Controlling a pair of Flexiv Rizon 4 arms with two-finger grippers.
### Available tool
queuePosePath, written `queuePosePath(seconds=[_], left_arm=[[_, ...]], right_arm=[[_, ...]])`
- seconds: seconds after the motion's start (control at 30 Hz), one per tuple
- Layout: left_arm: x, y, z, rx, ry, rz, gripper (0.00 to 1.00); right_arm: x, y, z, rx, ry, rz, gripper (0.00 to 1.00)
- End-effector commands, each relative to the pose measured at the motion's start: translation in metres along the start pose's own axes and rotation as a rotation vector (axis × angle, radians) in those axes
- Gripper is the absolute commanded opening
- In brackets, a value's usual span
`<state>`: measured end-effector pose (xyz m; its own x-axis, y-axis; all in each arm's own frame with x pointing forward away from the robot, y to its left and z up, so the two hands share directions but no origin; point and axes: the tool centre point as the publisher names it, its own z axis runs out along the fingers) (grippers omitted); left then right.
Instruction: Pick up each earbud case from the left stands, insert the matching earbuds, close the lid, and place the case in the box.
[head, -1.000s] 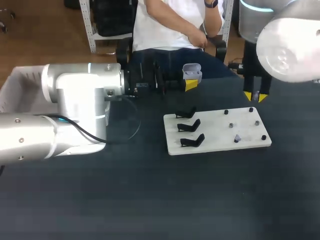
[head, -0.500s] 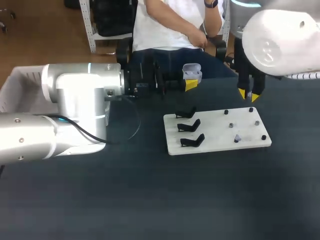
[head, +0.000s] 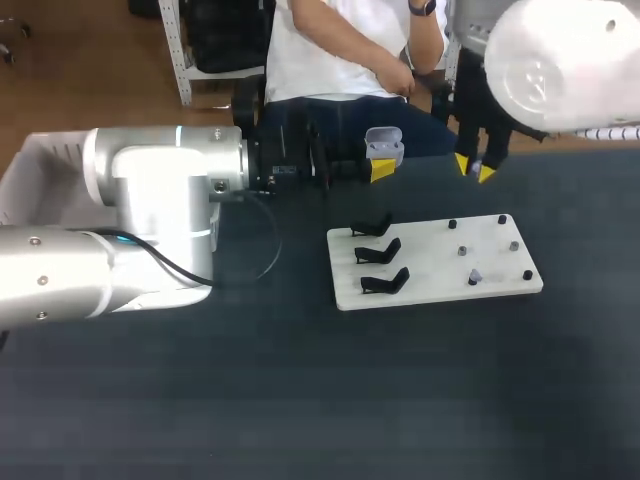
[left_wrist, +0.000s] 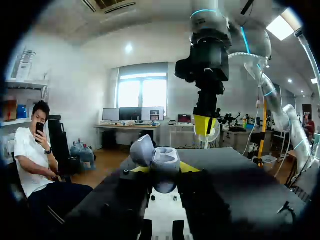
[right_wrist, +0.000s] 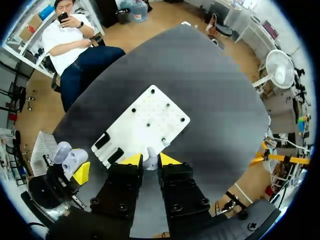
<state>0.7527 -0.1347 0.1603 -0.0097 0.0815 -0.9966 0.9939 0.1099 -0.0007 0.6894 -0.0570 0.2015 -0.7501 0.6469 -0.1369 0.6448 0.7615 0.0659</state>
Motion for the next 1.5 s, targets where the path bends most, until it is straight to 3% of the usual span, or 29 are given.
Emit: queuePosePath(seconds=[0.03, 0.33, 0.53, 1.5], left_arm=[[0.0, -0.002, 0.0, -0.008, -0.003, 0.002, 0.0], [0.0, -0.002, 0.0, -0.008, -0.003, 0.002, 0.0], [0.0, -0.002, 0.0, -0.008, -0.003, 0.002, 0.0], [0.0, -0.002, 0.0, -0.008, -0.003, 0.002, 0.0]], right_arm=[[-0.003, 0.024, -0.008, 0.013, -0.003, 0.006, 0.0], [-0.003, 0.062, -0.032, -0.046, -0.016, -0.051, 0.0], [0.005, 0.08, -0.029, -0.057, -0.007, -0.087, 0.0], [0.022, 0.1, -0.016, -0.032, 0.003, -0.116, 0.0]])
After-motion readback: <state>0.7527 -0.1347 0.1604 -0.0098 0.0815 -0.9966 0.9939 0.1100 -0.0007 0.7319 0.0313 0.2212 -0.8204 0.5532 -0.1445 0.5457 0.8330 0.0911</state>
